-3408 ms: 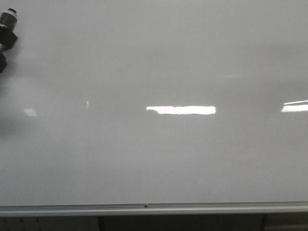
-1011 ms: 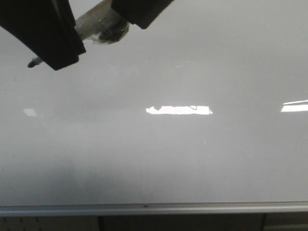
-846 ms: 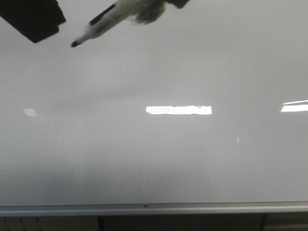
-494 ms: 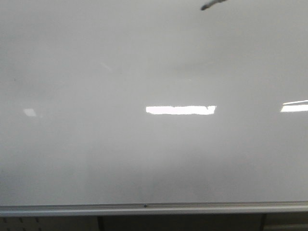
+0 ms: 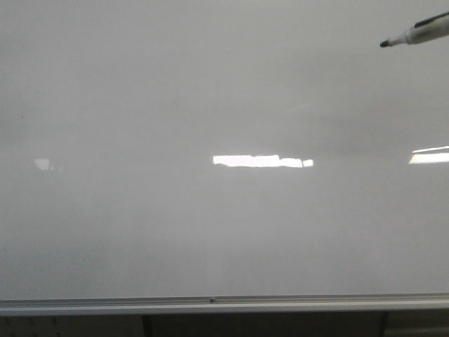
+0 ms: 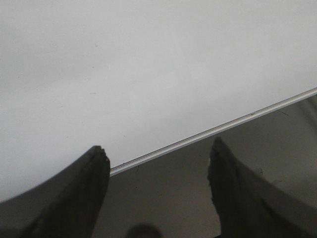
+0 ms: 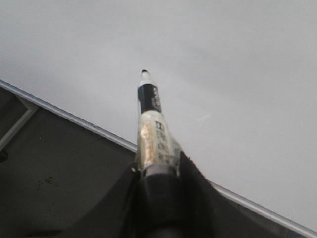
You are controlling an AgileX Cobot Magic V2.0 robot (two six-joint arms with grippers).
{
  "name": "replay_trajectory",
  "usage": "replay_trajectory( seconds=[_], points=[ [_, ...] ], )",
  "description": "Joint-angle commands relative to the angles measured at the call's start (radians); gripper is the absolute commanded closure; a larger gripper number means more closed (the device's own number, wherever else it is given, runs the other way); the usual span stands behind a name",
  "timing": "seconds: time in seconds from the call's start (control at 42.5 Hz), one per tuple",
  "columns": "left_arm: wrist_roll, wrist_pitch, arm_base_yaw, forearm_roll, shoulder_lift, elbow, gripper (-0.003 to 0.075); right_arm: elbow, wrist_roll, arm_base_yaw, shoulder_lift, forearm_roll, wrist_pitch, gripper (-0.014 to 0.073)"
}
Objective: Write number 2 on whiteboard
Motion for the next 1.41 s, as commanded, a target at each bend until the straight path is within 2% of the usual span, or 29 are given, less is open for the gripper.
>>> replay_trajectory(
  seconds=[0.0,0.118,0.259,0.635,0.846,1.387],
  points=[
    [-0.01,-0.079,0.001,-0.022,-0.006,-0.026,0.029,0.009,0.001,-0.006,-0.006,0.017,-0.086,0.0543],
    [-0.01,-0.098,0.001,-0.022,-0.006,-0.026,0.029,0.013,0.001,-0.004,-0.001,0.017,-0.105,0.0543],
    [-0.01,-0.102,0.001,-0.023,-0.006,-0.026,0.029,0.01,-0.02,0.016,0.029,0.017,-0.192,0.0543],
    [-0.01,-0.118,0.001,-0.023,-0.006,-0.026,0.029,-0.025,-0.03,0.019,0.242,0.016,-0.538,0.0543],
    [-0.01,-0.118,0.001,-0.023,-0.006,-0.026,0.029,-0.068,-0.03,0.016,0.365,-0.055,-0.697,0.0543],
    [-0.01,-0.118,0.001,-0.023,-0.006,-0.026,0.029,-0.155,-0.061,-0.009,0.582,-0.109,-0.803,0.0544]
  ],
)
